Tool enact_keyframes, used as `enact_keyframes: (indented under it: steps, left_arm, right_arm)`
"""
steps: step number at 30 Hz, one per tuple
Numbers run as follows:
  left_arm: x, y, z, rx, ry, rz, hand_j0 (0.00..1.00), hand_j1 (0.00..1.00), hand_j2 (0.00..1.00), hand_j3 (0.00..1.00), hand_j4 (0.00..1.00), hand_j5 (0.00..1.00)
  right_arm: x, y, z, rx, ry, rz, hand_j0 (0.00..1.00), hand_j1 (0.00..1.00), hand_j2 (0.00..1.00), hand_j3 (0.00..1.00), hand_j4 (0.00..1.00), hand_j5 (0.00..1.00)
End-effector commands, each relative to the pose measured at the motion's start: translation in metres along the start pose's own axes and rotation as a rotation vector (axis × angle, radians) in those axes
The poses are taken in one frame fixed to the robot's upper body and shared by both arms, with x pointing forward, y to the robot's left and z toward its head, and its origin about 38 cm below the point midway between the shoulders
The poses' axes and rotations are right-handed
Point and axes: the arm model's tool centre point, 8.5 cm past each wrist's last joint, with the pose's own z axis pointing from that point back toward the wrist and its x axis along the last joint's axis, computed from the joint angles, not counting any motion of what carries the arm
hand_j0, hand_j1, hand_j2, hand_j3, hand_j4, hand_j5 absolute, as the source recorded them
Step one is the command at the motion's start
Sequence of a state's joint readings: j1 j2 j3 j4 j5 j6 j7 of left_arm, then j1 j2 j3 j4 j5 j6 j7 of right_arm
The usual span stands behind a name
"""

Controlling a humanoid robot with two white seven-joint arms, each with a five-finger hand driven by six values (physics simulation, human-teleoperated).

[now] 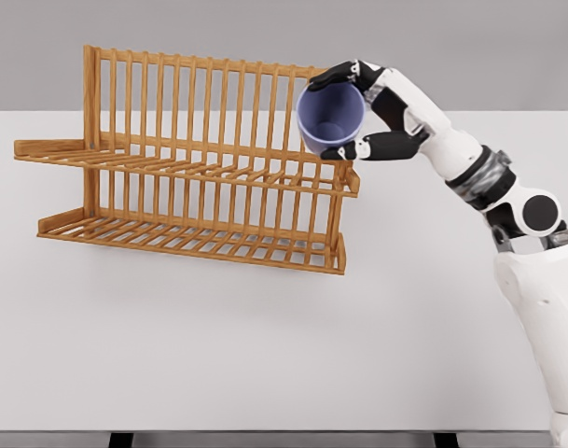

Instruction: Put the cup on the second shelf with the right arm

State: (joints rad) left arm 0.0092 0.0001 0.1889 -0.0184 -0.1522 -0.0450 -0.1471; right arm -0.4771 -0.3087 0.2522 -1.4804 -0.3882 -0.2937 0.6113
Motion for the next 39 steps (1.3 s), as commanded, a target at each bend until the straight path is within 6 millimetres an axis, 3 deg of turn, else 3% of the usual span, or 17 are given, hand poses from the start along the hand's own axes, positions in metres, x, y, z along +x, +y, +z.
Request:
enact_keyframes:
  steps: [1,15,25,39]
  left_arm:
    - [0.000,0.000,0.000,0.000,0.001,0.000,1.00,1.00,1.00,1.00,1.00,1.00]
    - [0.000,0.000,0.000,0.000,0.000,0.002,1.00,1.00,1.00,1.00,1.00,1.00]
    - [0.000,0.000,0.000,0.000,0.001,0.000,1.00,1.00,1.00,1.00,1.00,1.00]
    - [0.001,0.000,0.000,0.000,-0.002,0.000,1.00,1.00,1.00,1.00,1.00,1.00]
  right_arm:
    - [0.001,0.002,-0.002,0.002,-0.009,-0.006,0.65,0.65,0.65,0.65,0.65,0.65]
    - [0.008,0.018,-0.010,0.041,-0.038,-0.002,0.65,0.65,0.65,0.65,0.65,0.65]
    - [0.002,0.033,-0.009,0.072,-0.043,0.008,0.65,0.65,0.65,0.65,0.65,0.65]
    - [0.007,0.037,-0.006,0.098,-0.093,0.109,0.65,0.65,0.65,0.65,0.65,0.65]
